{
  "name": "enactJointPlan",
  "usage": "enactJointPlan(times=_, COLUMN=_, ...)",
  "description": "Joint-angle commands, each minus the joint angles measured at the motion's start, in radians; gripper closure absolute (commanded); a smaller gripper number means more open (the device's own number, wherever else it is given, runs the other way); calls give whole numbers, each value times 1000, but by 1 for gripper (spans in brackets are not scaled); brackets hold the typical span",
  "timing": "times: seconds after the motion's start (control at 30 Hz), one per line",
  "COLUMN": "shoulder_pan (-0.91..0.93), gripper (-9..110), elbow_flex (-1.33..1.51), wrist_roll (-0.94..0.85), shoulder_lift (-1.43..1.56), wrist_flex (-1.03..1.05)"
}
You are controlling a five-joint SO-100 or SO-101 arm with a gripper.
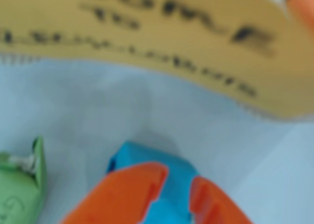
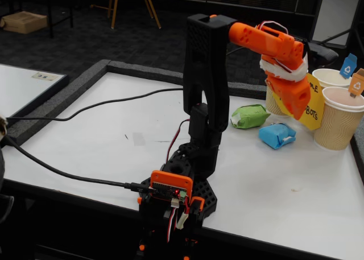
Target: Sort rubbish by color.
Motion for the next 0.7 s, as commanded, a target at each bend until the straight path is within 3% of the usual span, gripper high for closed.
enactJointPlan(times=0.0, shoulder_pan=-21, gripper=101, elbow_flex=-91, wrist_roll=-9, shoulder_lift=12, wrist_flex=17)
enactJointPlan(times=0.23, shoulder_pan=-21, gripper=101, elbow_flex=-95, wrist_roll=-9, shoulder_lift=-15, wrist_flex=69)
enactJointPlan(times=0.4, shoulder_pan=-21, gripper=83, elbow_flex=-126, wrist_roll=-12, shoulder_lift=-44, wrist_flex=132)
enactJointPlan(times=0.67, shoulder_pan=-21, gripper=75, elbow_flex=-161, wrist_roll=-17, shoulder_lift=-72, wrist_flex=192)
